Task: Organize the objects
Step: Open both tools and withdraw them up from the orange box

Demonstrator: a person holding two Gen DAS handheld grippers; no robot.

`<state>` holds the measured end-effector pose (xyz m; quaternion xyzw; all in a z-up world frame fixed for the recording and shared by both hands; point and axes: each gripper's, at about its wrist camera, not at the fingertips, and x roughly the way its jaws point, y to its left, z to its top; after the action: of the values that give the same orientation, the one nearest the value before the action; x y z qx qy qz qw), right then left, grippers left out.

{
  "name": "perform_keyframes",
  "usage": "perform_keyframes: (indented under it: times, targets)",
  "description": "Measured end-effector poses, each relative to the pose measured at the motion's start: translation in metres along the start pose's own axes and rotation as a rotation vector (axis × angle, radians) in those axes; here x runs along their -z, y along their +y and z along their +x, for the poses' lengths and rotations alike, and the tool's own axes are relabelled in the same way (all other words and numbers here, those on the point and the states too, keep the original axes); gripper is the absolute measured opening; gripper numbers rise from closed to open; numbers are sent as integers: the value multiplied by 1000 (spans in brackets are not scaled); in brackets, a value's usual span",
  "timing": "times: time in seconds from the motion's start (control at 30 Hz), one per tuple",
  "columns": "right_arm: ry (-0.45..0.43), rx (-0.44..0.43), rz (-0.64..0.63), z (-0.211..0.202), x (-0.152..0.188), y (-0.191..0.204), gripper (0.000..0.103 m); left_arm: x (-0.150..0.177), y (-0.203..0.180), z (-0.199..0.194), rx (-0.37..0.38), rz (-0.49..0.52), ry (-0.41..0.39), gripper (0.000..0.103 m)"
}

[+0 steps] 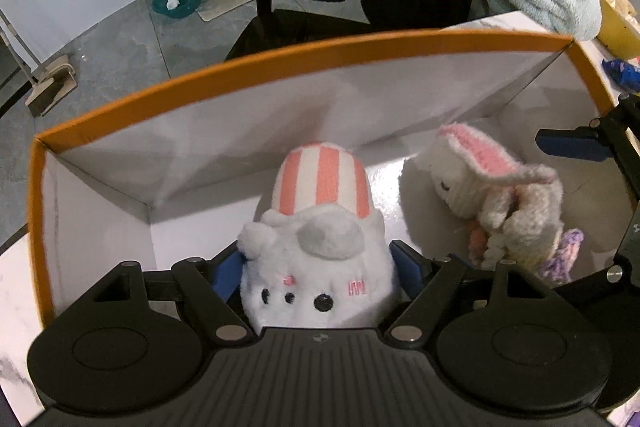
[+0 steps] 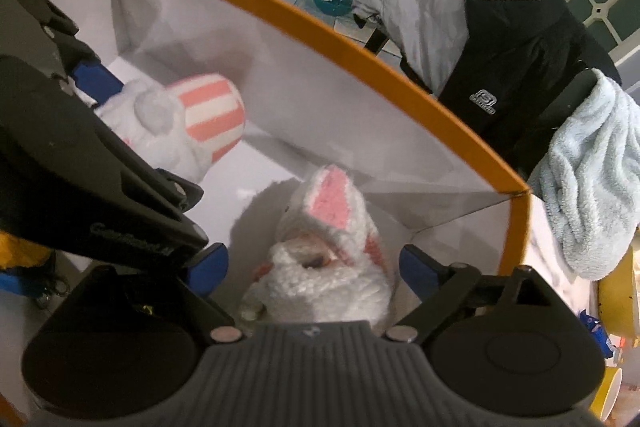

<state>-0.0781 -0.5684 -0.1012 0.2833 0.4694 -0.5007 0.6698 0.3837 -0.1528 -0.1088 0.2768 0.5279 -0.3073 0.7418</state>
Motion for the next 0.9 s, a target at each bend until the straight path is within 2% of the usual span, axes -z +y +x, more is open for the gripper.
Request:
perform_keyframes:
  times: [0.17,0.5,0.9]
  targets:
    - [-17,2,5,-1,-9,-9,93,-3,0,-12,-8,10,-13,91]
    - [-59,-16,59,-43,-4,-18,93,-7,-8,-51,-35,41,-51,91]
    - [-154,-1,61,-125,12,-28,93,4,-28,-119,-66,61,-134,91]
